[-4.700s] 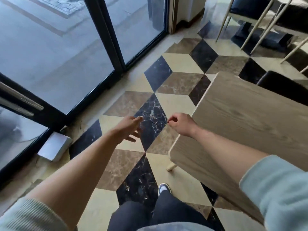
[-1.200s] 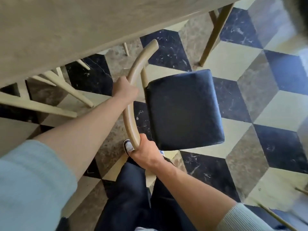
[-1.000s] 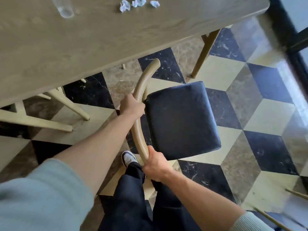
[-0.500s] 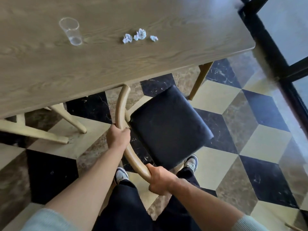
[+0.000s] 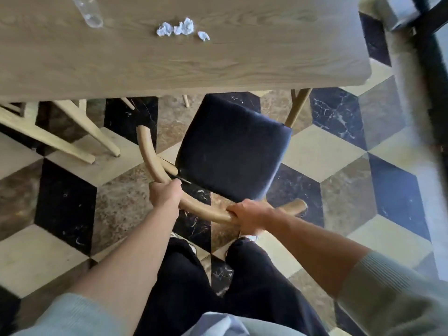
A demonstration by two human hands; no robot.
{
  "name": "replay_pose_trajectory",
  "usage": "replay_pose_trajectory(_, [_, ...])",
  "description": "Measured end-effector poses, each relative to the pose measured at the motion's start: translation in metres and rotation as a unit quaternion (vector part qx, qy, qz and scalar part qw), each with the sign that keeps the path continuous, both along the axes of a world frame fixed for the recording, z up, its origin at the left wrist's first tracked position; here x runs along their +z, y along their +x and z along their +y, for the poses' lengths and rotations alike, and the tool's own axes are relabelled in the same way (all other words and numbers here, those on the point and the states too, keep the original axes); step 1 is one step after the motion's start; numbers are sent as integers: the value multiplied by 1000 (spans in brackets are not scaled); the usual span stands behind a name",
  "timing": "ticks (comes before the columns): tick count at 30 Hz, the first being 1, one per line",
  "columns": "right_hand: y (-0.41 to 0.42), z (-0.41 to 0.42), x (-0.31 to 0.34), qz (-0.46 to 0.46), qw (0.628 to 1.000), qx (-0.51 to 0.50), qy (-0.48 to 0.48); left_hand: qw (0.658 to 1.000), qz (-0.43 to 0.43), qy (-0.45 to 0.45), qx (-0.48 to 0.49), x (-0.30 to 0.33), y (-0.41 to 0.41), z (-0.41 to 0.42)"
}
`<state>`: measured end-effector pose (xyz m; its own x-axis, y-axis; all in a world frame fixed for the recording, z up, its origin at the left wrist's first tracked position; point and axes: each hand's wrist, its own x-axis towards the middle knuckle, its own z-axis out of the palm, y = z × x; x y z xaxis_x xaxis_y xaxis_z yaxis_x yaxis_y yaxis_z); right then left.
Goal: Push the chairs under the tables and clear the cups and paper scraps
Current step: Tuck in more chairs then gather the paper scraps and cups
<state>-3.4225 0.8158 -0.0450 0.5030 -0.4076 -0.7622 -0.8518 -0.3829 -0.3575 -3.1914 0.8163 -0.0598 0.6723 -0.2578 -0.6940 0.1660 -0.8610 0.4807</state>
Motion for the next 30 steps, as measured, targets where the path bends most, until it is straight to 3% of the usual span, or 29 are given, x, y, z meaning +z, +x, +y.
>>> replay_pose_trajectory(5, [-89,-54,9,34,996,30,-71,987,157,1,-25,13,-38,-18])
replay_pose_trajectory(10, [-158,-99,3,64,988,4,-143,971,235,-47,-11,22,-68,-53])
replay_pose_trajectory(15, [-180,-126,-2,66,980,7,-190,963,265,-51,-16,21,-85,-75])
replay_pose_trajectory(25, [-165,-187,-3,45,975,-59,-207,971,229,-71,-11,24,-73,-142])
replay_pose_trajectory(30, [-165,-199,-3,122,974,-22,-191,965,252,-56,-43,26,-65,-157])
